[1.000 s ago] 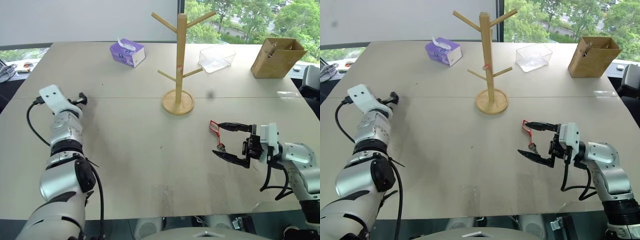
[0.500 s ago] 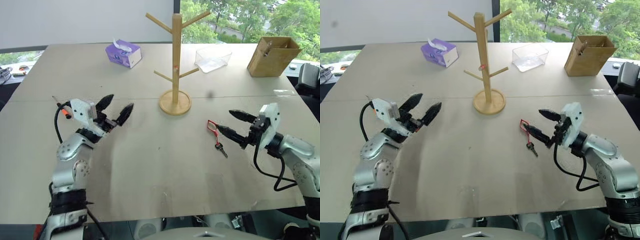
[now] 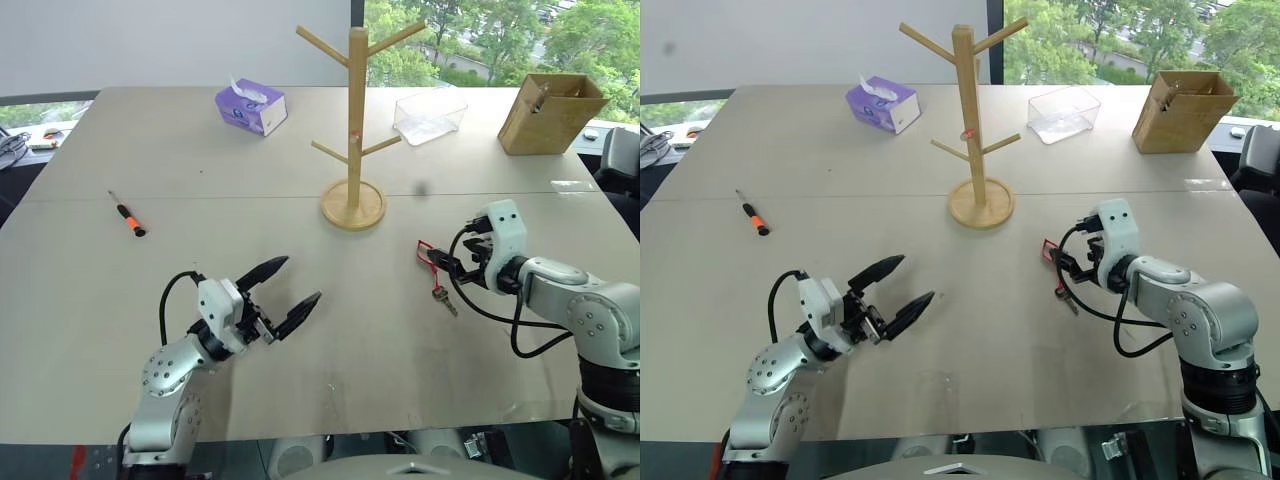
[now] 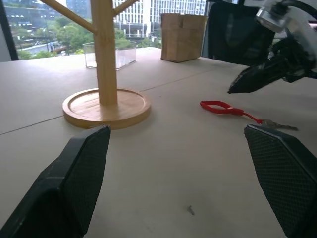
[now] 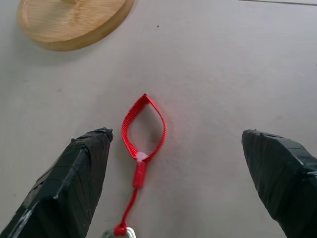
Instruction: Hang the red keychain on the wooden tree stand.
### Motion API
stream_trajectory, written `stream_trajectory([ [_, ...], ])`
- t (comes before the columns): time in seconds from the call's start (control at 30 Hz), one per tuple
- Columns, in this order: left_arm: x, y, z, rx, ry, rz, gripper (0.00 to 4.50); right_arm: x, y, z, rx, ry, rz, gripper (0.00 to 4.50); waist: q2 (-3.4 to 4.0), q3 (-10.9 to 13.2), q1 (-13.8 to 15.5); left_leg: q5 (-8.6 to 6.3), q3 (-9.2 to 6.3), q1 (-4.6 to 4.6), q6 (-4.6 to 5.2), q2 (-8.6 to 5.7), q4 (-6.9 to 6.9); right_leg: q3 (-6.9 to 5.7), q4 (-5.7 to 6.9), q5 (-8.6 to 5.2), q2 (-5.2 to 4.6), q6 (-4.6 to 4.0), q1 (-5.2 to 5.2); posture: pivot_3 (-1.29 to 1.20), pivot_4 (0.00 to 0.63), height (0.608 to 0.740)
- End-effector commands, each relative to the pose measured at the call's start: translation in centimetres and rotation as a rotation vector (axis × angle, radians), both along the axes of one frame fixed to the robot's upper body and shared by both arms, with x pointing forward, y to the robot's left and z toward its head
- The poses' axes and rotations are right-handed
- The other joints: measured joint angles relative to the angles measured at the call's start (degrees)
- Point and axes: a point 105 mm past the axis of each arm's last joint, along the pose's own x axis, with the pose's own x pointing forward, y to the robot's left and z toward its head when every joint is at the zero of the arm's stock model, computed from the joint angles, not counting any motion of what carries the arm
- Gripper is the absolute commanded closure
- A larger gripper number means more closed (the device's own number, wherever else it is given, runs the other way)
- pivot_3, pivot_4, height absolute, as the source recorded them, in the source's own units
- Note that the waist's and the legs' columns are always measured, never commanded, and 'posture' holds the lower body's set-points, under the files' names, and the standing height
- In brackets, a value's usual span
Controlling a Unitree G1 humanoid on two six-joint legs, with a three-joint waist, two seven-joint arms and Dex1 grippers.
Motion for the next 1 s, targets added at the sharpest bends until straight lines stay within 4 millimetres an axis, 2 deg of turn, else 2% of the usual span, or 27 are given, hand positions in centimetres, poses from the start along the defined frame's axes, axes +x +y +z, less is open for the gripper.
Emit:
stream_trajectory([
  [0.03, -1.1, -0.1, -0.5, 0.049, -0.004, -0.061, 0.05, -0.6, 0.9, 0.9, -0.075, -0.029, 0.024, 0.0, 0.01, 0.0, -0.1, 0.0, -0.01, 0.0, 0.0, 0.0, -0.01, 0.0, -0.01, 0.0, 0.0, 0.0, -0.01, 0.0, 0.15, 0.74],
  [0.2, -2.1, -0.1, -1.3, 0.078, 0.03, -0.107, 0.05, -1.8, 2.3, -0.2, -0.097, 0.019, 0.068, 0.0, 0.01, 0.0, -0.5, 0.0, -0.03, -0.01, 0.0, 0.01, -0.03, -0.01, -0.01, -0.01, -0.01, 0.0, -0.02, 0.0, 0.15, 0.74],
  [0.37, -2.7, -0.5, -1.5, 0.099, 0.029, -0.147, 0.05, -2.2, 2.8, -1.1, -0.088, 0.042, 0.071, 0.0, 0.04, 0.0, -0.6, 0.0, -0.04, -0.02, 0.0, 0.01, -0.04, -0.02, -0.03, -0.02, -0.01, 0.01, -0.03, 0.0, 0.15, 0.74],
  [0.83, -3.0, -0.3, -2.2, 0.122, 0.041, -0.149, 0.05, -1.2, 3.7, -2.6, -0.092, 0.044, 0.052, 0.0, 0.06, 0.0, -0.8, -0.01, -0.04, -0.01, 0.0, 0.04, -0.08, -0.03, -0.05, -0.03, 0.02, -0.01, -0.05, 0.0, 0.15, 0.74],
  [0.93, -2.9, -0.3, -2.3, 0.119, 0.042, -0.144, 0.0, -1.3, 3.6, -3.1, -0.126, 0.069, 0.061, 0.94, 0.07, -0.1, -0.8, -0.01, -0.04, 0.0, 0.0, 0.05, -0.08, -0.03, -0.05, -0.04, 0.01, -0.02, -0.06, 0.0, 0.15, 0.74],
  [1.0, -2.8, -0.2, -2.2, 0.118, 0.04, -0.136, 0.0, -1.2, 3.6, -3.4, -0.142, 0.083, 0.067, 1.84, 0.07, -0.1, -0.9, -0.01, -0.04, 0.0, 0.0, 0.05, -0.08, -0.03, -0.05, -0.08, 0.01, -0.1, -0.06, 0.0, 0.15, 0.74],
])
